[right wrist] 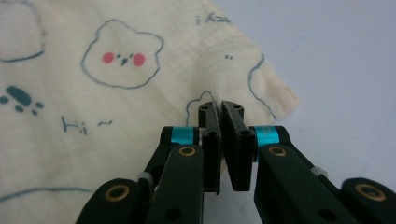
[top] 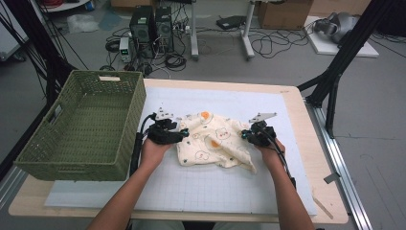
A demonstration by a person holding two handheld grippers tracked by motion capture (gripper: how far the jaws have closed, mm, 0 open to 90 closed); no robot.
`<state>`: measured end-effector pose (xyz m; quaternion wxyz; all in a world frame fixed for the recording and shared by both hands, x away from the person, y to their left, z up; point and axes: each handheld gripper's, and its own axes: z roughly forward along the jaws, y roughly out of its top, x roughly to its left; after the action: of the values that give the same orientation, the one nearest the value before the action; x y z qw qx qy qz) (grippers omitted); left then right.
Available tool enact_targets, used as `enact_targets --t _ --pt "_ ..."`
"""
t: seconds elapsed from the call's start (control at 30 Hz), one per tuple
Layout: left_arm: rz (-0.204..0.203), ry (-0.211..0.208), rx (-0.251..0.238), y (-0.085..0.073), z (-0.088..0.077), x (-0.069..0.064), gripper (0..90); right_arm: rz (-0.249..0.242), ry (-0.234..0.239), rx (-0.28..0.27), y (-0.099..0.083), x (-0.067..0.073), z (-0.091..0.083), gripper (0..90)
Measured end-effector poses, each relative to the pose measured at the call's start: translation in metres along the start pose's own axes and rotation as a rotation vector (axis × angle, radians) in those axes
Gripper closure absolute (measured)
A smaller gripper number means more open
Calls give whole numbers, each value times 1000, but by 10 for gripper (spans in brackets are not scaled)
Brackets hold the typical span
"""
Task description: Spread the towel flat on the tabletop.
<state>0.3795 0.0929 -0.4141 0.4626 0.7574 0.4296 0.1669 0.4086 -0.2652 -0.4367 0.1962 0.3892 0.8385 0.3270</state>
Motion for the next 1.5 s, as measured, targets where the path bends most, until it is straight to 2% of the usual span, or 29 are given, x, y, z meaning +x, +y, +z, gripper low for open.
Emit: enact_targets --t 0.13,0.2,0.3,0.33,0.4,0.5,0.63,0.77,0.87,0.93,1.07,1.17,1.27,1.33,1.4,1.43,1.5 --pt "1 -14 0 0 -3 -2 428 16 -126 -11 5 -9 1 861" --pt "6 -26 14 0 -3 -3 421 67 -178 -17 5 -18 0 858" --pt "6 -54 27 -2 -4 -6 410 140 -228 -56 4 -27 -4 847" --pt "9 -59 11 -3 -5 -8 409 154 -237 -65 4 -29 -5 829" --pt "20 -59 9 -7 -7 -9 410 164 -225 -69 3 -29 -7 765" --pt "12 -62 8 -14 -7 -8 410 160 -183 -74 2 -27 -12 646" --pt "3 -78 29 -20 -6 -7 407 191 -129 -131 2 -23 -27 579" --pt "8 -109 54 -21 -4 -7 404 153 -98 -140 -1 -14 -40 502" --pt "5 -118 67 -23 0 -9 401 147 -61 -107 -4 -6 -47 439" --pt "4 -125 79 -24 3 -11 401 118 -56 -136 -10 2 -54 445" --pt "23 -144 110 -29 10 -16 405 77 -27 -131 -24 16 -64 432" --pt "56 -162 128 -33 15 -22 406 83 -21 -124 -33 22 -69 402" --pt "100 -143 137 -35 19 -28 412 80 6 -129 -41 25 -69 366" --pt "106 -130 135 -35 19 -28 459 89 31 -124 -44 25 -66 354" --pt "142 -91 135 -35 18 -27 597 112 56 -111 -45 24 -63 342" --pt "141 -85 134 -35 18 -26 660 111 55 -106 -45 24 -62 343" --pt "122 -101 136 -35 16 -22 787 111 58 -110 -44 25 -61 343"
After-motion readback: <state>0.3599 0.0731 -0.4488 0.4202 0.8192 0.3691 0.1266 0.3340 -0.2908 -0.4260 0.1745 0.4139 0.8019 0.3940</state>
